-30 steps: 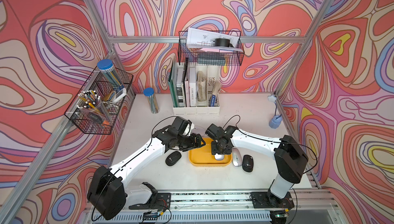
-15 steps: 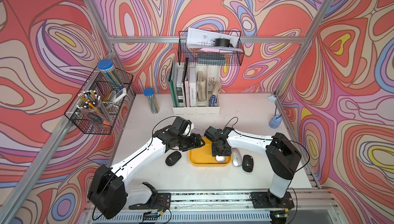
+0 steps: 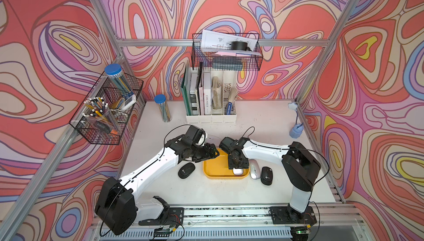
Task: Put the mouse in the storage box
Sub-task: Place the mouse in the storage box, then pick up the mouse from the center of the board.
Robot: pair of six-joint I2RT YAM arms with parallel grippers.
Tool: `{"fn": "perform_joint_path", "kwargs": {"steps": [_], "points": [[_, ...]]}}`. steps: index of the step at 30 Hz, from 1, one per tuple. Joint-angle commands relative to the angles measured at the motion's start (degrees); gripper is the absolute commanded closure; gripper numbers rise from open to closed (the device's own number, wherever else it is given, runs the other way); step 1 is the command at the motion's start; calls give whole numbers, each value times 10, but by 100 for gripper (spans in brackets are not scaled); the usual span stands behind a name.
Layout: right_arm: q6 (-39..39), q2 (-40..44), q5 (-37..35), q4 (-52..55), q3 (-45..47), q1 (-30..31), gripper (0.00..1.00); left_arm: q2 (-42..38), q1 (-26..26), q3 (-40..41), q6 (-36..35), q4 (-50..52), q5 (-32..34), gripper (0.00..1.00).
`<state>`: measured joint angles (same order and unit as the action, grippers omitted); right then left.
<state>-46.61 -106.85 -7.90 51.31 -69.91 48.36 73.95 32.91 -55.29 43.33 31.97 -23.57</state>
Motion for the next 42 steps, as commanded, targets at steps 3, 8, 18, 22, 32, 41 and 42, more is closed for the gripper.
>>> {"fn": "perform_joint_path", "kwargs": {"steps": [3, 8, 18, 22, 32, 41, 42], "points": [[2, -13, -5, 7, -4, 0, 42, -7, -3, -13, 0, 15, 2, 24], [7, -15, -4, 10, -8, 0, 38, 25, -3, -9, 6, 11, -44, 23], [13, -1, 3, 10, -15, -1, 32, 17, -3, -5, 4, 43, -14, 24], [13, 10, -1, 22, -25, 0, 32, 3, -3, -13, 0, 62, 11, 24], [22, 84, -19, 58, -65, 0, 31, -27, -14, -57, -66, 163, 111, 20], [93, 130, -97, 102, -99, -23, 26, -20, -22, -77, -90, 168, 100, 17], [105, 135, -106, 105, -96, -40, 26, -18, -22, -80, -87, 165, 97, 17]]}}
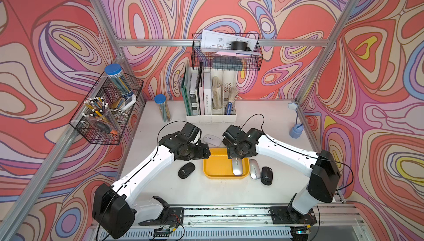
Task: Put the mouse in the storage box
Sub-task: Pick up the mouse from the center of the board.
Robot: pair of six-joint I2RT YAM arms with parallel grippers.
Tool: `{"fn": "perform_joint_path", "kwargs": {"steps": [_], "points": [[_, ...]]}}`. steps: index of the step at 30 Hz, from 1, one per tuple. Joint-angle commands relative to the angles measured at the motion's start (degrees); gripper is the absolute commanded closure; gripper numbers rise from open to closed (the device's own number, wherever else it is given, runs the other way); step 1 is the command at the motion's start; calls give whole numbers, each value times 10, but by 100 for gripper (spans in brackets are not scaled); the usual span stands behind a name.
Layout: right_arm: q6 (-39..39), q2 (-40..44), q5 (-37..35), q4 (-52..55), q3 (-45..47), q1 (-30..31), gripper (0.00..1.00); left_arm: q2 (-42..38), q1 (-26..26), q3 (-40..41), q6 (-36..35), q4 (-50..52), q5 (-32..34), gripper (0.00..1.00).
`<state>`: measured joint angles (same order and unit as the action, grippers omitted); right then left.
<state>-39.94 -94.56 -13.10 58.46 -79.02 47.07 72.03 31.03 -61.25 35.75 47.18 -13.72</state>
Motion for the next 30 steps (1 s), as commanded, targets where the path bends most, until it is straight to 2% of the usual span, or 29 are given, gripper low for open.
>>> {"fn": "perform_joint_path", "kwargs": {"steps": [1, 8, 12, 18, 25, 30], "points": [[50, 20, -59, 30, 5, -47, 26, 4, -3, -21, -8, 10, -4, 17], [116, 26, -56, -52, 80, -167, 25, 19, -3, -35, -1, -16, -43, 17], [167, -3, -25, -93, 84, -202, 24, 36, -3, -36, 2, -53, -105, 18], [244, -60, 19, -93, 61, -211, 23, 46, -3, -35, 10, -68, -120, 19], [266, -66, 40, -128, 76, -214, 21, 56, -3, -32, 20, -78, -130, 20], [285, -115, 39, -128, 70, -217, 19, 63, -3, -42, 19, -72, -129, 20]]}}
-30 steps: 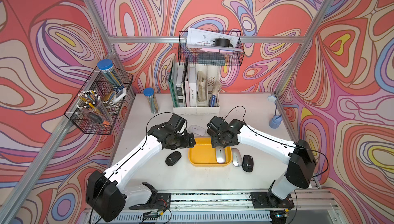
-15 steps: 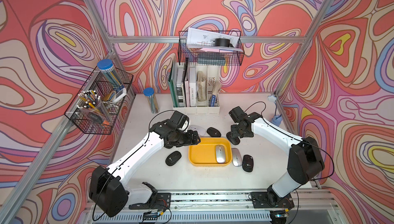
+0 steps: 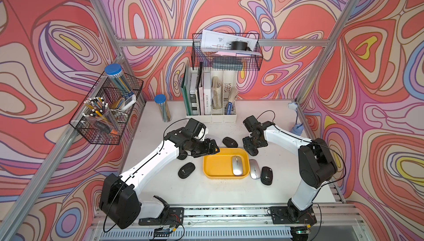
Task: Put the mouse in the storage box
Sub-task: Pick up the mouse from the center of the board.
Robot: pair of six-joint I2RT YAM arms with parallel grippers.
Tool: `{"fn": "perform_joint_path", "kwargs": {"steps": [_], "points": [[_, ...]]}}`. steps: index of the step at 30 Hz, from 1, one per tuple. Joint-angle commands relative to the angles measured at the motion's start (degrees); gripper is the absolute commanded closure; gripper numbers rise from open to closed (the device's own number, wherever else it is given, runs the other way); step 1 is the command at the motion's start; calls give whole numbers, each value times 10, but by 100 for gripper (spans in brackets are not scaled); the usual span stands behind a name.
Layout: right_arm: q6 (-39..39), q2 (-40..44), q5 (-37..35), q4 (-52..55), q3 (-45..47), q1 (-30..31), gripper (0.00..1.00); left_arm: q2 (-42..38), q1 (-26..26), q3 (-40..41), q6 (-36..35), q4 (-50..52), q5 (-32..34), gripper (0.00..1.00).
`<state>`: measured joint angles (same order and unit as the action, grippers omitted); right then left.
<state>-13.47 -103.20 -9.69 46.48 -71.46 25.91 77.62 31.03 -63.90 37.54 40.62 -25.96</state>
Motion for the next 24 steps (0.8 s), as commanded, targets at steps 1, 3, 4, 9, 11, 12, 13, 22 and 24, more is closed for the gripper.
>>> {"fn": "perform_joint_path", "kwargs": {"steps": [1, 3, 4, 9, 11, 12, 13, 22, 24], "points": [[20, -31, 3, -13, -5, -7, 19, 8, -3, -18, 0, -5, -6, 20], [24, -32, 12, -21, -3, -11, 19, 9, -3, -21, -1, -4, -6, 20], [25, -33, 14, -24, -4, -12, 19, 9, -3, -22, -1, -3, -5, 20], [30, -44, 10, -30, -8, -16, 19, 14, -2, -23, -1, -3, -5, 20], [35, -52, 16, -34, -9, -22, 20, 17, -3, -23, 0, -5, -6, 20], [36, -57, 20, -36, -10, -26, 20, 19, -3, -24, 1, -5, -6, 20], [39, -61, 28, -38, -11, -31, 21, 21, -3, -25, 2, -7, -8, 20], [27, -67, 56, -31, -8, -46, 30, 62, 8, -36, 10, -8, -44, 23], [13, -63, 57, -23, -6, -46, 31, 75, 20, -42, 14, -7, -43, 24]]}}
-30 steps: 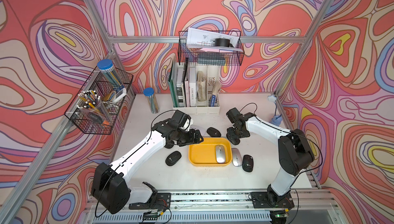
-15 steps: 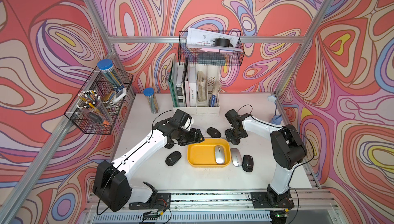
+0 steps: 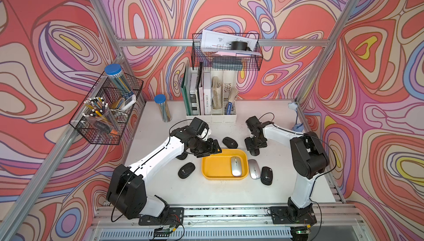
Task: Put the mouse in the storage box
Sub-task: Pick up the mouse from the center of the board.
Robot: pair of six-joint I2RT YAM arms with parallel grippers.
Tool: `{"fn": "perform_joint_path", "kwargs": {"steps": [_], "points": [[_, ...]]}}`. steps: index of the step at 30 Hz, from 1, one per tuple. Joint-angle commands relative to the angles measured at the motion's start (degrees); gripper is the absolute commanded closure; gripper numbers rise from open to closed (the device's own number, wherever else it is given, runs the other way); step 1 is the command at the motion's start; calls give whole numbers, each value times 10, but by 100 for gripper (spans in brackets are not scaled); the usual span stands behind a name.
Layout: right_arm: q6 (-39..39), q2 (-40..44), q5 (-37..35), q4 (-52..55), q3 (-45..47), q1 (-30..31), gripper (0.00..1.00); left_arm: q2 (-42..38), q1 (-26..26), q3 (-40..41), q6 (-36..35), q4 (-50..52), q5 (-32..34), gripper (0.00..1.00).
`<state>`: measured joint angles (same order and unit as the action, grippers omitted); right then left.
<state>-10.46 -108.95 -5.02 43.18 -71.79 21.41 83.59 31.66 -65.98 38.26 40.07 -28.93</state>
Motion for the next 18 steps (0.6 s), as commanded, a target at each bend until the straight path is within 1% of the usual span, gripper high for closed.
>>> {"fn": "perform_joint_path", "kwargs": {"steps": [1, 5, 10, 15, 18], "points": [[-20, -3, 11, 13, 0, -1, 32, 19, 18, -23, 8, -3, -14, 24], [-30, 7, 11, 27, 10, -1, 29, 39, 40, -28, 13, -10, -17, 24], [-39, 14, 2, 28, 18, -1, 31, 51, 54, -38, 17, -18, -17, 24], [-51, 16, -11, 10, 26, -1, 43, 56, 54, -42, 15, -19, -13, 24], [-59, 38, -13, -3, 36, -1, 45, 58, 54, -41, 15, -20, -14, 24]]}}
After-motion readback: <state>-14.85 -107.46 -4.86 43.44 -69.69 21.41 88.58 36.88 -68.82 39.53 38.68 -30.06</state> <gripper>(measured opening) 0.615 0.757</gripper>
